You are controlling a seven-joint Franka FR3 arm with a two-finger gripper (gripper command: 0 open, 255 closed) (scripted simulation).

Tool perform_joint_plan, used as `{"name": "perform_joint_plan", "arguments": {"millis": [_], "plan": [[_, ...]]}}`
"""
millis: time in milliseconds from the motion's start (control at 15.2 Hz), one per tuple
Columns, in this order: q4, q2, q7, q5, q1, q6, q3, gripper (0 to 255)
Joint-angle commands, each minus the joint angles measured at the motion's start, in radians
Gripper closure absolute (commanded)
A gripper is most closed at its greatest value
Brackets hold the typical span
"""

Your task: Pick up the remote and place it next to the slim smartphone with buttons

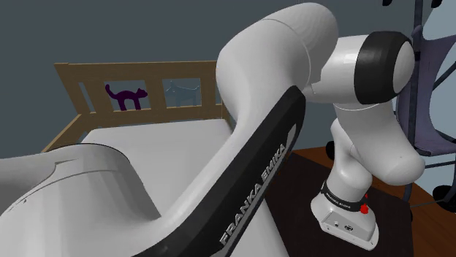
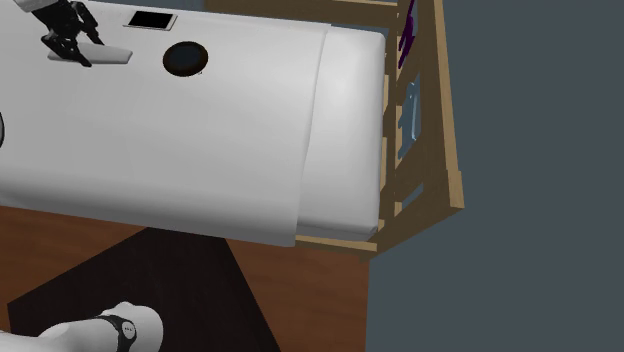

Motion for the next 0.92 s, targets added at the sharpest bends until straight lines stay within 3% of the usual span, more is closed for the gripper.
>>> {"name": "perform_joint_plan", "arguments": {"millis": [0,528,858], "plan": [[-0.012,0.010,0.007,-0.006,0.004,0.021,-0.003,255],[-0.064,0.046,0.021,-0.027,0.005,0.105,-0.017,255],[-0.064,0.046,0.021,-0.027,0.005,0.105,-0.017,255]]}}
